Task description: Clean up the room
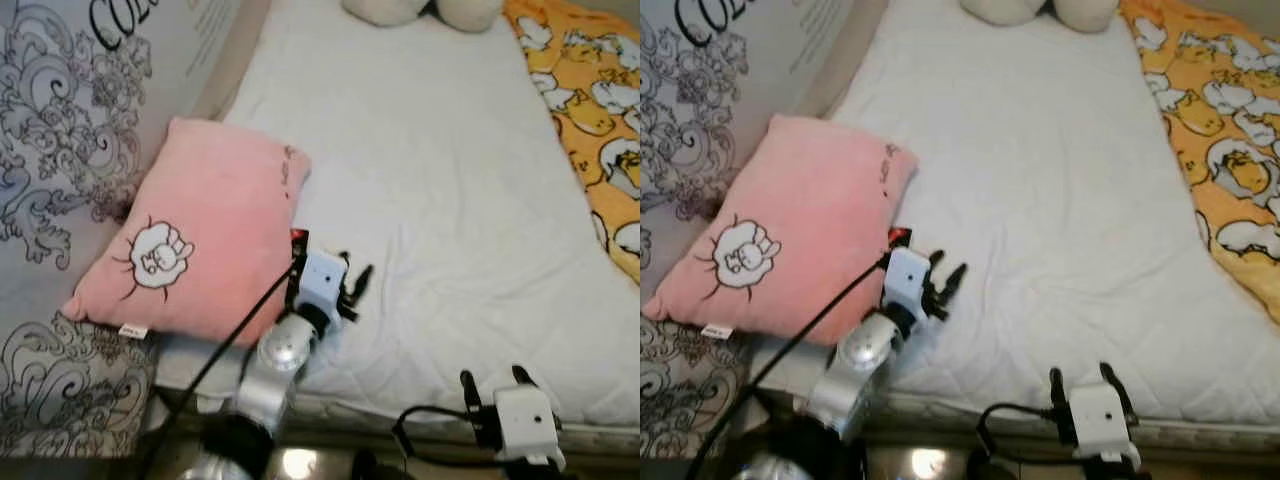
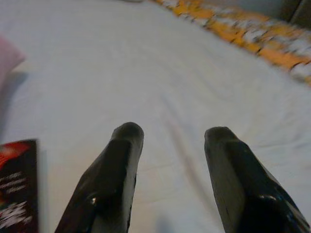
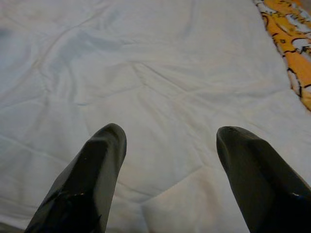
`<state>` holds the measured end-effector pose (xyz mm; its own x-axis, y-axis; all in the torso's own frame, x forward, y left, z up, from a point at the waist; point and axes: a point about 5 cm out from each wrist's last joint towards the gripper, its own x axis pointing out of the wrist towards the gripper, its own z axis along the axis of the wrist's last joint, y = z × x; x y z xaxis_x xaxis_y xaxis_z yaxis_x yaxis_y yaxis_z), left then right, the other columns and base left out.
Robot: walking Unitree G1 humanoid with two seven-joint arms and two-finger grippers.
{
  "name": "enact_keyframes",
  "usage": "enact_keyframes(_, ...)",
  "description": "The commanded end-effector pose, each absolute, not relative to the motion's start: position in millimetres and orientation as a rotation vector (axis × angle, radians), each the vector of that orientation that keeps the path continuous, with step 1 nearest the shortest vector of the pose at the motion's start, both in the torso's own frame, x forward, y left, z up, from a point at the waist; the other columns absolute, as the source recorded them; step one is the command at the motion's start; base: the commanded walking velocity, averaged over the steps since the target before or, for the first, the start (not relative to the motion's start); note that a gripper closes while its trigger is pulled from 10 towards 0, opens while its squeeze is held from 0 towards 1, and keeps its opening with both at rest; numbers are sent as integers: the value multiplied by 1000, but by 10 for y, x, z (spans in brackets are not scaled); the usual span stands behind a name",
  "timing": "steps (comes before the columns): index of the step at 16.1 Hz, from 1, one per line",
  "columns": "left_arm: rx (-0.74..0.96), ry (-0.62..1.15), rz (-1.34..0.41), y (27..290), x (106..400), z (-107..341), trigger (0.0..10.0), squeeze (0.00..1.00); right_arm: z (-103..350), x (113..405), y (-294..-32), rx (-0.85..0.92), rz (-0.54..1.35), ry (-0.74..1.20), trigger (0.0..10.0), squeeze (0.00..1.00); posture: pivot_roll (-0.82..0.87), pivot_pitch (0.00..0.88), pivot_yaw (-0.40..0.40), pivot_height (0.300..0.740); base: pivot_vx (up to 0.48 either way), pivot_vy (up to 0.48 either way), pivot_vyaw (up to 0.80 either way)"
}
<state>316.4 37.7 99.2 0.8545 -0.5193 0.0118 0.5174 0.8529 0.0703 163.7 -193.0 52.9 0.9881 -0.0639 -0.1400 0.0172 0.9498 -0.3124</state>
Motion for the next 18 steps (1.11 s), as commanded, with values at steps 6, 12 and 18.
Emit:
enact_keyframes(6, 69, 209, -196, 671, 3441, 745, 10000, 0, 499, 1643, -1976, -338, -21, 162, 10000, 0, 13, 198, -79, 740, 0, 0, 0)
enact_keyframes(12, 60, 274, -165, 636, 3439, 658, 10000, 0, 472, 1568, -1985, -346, -29, 178, 10000, 0, -7, 207, -68, 740, 0, 0, 0)
enact_keyframes(18, -27, 424, 54, 963, 3401, 458, 10000, 0, 482, 1560, -2026, -362, -26, 185, 10000, 0, -32, 216, -81, 740, 0, 0, 0)
